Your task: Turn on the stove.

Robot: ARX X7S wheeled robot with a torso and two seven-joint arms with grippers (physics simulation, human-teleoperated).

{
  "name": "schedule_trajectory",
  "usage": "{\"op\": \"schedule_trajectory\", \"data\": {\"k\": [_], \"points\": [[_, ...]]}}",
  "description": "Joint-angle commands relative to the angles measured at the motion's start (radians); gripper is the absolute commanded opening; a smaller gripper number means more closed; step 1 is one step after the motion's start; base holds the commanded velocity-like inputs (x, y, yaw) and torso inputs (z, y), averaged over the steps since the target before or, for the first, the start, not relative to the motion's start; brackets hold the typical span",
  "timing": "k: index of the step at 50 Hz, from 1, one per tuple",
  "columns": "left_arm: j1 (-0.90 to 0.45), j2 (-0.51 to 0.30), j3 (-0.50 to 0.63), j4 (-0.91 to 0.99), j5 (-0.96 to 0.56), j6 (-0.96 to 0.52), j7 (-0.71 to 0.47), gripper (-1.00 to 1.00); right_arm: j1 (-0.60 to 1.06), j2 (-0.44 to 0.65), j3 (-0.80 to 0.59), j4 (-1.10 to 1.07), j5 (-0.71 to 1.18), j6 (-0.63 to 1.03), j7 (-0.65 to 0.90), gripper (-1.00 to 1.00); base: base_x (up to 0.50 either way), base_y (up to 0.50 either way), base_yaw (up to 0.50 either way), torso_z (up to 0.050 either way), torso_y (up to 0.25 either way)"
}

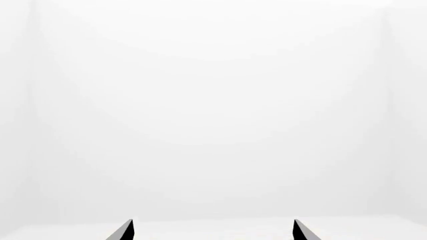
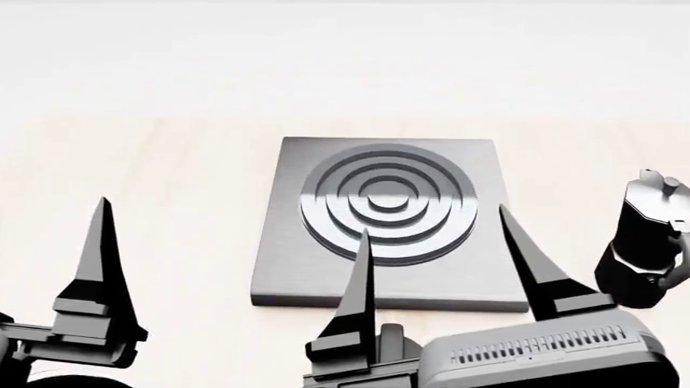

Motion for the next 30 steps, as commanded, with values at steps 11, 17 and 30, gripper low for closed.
{"op": "schedule_trajectory", "data": {"k": [11,17,30], "points": [[-0.001,-0.010,-0.005,0.006,-0.012,0.004,-0.013,1.00,-0.016,-0.008,0.017,0.070,0.047,-0.029,-0.020,1.00,0.00,0.00,0.00,0.000,0.000],[-0.002,-0.012,-0.004,0.009,-0.016,0.003,-0.017,1.00,-0.018,-0.007,0.017,0.091,0.051,-0.035,-0.024,1.00,0.00,0.00,0.00,0.000,0.000],[-0.002,-0.018,-0.004,0.004,-0.021,0.010,-0.022,1.00,-0.014,-0.016,-0.005,0.189,0.062,-0.049,-0.045,1.00,0.00,0.00,0.00,0.000,0.000]]}}
